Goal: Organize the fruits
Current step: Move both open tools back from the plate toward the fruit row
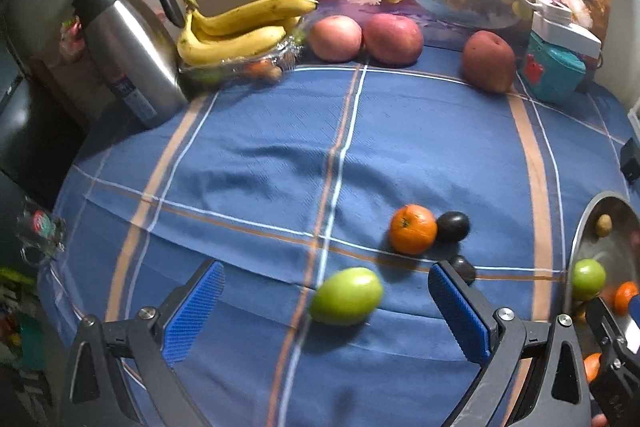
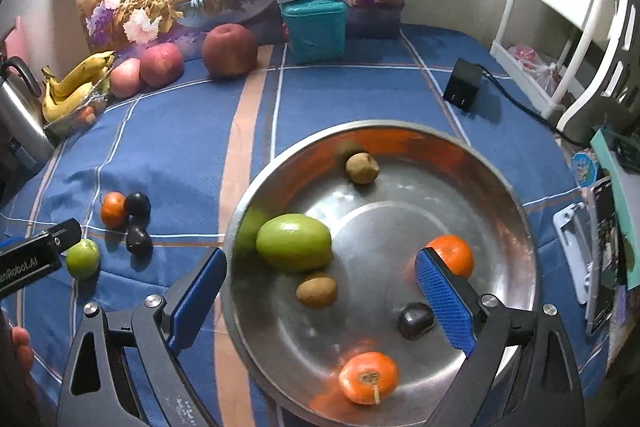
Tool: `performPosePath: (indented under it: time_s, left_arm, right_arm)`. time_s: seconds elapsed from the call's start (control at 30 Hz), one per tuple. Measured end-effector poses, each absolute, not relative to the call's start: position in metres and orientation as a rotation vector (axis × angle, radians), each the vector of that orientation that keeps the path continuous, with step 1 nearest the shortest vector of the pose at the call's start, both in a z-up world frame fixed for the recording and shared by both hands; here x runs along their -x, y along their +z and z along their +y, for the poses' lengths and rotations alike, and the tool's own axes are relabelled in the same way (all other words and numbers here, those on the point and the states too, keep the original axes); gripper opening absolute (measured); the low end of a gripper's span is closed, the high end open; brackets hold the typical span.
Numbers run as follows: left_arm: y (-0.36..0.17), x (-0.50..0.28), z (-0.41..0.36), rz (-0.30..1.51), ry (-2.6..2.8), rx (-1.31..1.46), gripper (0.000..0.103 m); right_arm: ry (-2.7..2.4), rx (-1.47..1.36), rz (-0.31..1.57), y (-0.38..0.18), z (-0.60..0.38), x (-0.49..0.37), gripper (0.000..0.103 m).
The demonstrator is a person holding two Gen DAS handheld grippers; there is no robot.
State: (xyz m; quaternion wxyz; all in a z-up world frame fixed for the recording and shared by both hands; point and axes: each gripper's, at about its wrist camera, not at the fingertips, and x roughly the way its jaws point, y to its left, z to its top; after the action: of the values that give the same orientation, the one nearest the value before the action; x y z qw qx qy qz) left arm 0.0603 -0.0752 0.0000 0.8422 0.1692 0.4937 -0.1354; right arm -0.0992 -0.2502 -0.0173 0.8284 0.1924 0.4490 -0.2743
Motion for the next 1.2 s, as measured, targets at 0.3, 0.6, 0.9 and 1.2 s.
performPosePath:
  time_s: [0.3, 0.6, 0.9, 1.2]
  left_arm:
    - [-0.002, -0.073, -0.067, 1.059, -0.329, -0.394, 0.103]
    - [0.001, -0.094, -0.038, 1.112, -0.332, -0.310, 0.103]
    - [0.009, -0.113, -0.007, 1.105, -0.297, -0.230, 0.103]
    - [-0.005, -0.120, -0.012, 1.148, -0.312, -0.216, 0.103]
  right_arm:
    - [-0.492, -0.442, 0.939, -0.019, -0.231, 0.087, 0.095]
    - [-0.397, -0.441, 0.939, -0.017, -0.205, 0.065, 0.095]
    - [-0.373, -0.469, 0.925, -0.012, -0.190, 0.037, 0.095]
    - [-0.363, -0.410, 1.011, -0.025, -0.174, 0.000, 0.095]
